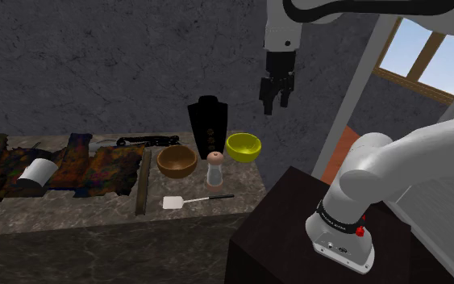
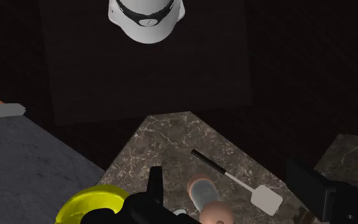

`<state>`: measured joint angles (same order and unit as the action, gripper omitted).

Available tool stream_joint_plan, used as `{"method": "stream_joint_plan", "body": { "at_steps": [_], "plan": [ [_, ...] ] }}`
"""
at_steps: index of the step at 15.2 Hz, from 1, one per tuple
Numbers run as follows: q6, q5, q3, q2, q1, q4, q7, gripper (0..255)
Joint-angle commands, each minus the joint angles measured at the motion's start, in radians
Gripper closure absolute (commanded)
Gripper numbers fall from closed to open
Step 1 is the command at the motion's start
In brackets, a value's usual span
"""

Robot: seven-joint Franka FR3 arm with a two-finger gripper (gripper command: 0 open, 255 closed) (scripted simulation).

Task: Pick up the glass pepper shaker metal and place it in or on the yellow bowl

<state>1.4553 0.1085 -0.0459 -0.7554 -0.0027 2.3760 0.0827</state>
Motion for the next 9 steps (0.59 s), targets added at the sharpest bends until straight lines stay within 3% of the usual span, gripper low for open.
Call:
{"method": "stream_joint_plan", "body": {
  "at_steps": [1, 9],
  "plan": [
    [0.0, 0.0, 0.0, 0.0, 0.0, 0.0, 0.0, 0],
    [0.318, -0.004, -0.118, 0.149, 0.002, 0.114, 0.101, 0]
  ]
}}
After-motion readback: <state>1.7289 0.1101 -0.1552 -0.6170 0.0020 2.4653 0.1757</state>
